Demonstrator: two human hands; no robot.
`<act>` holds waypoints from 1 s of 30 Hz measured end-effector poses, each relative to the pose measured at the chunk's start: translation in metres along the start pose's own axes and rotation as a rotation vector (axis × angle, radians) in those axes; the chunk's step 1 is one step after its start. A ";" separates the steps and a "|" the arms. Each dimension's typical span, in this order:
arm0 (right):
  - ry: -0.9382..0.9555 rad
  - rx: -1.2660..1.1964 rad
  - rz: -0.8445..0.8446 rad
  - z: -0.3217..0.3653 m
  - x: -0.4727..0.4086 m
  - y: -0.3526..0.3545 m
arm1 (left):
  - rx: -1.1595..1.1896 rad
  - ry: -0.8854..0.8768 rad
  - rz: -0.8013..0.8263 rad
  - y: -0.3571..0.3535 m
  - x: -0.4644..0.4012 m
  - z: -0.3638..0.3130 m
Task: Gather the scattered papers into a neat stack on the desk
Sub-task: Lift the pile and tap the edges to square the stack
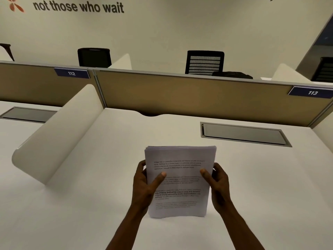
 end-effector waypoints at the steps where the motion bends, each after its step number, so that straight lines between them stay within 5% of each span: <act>1: -0.007 0.003 0.011 0.000 0.000 0.000 | 0.004 0.013 0.005 0.000 0.000 0.001; 10: -0.067 0.012 0.027 0.001 -0.002 -0.008 | -0.068 0.056 -0.031 -0.003 -0.005 0.007; 17: 0.135 0.026 0.056 0.038 -0.022 -0.008 | -0.068 -0.107 0.015 -0.003 -0.011 -0.027; 30: -0.004 0.179 0.076 -0.006 -0.017 -0.003 | -0.205 0.022 -0.038 -0.002 -0.024 0.009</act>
Point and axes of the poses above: each hand's wrist, its own x-axis away from the middle knuckle, its own y-axis out of the back of the hand, z = x × y, the point moved 2 cm from there along -x, towards the middle knuckle, and after that the axes turned 12 degrees about y, right-handed, at the moved point
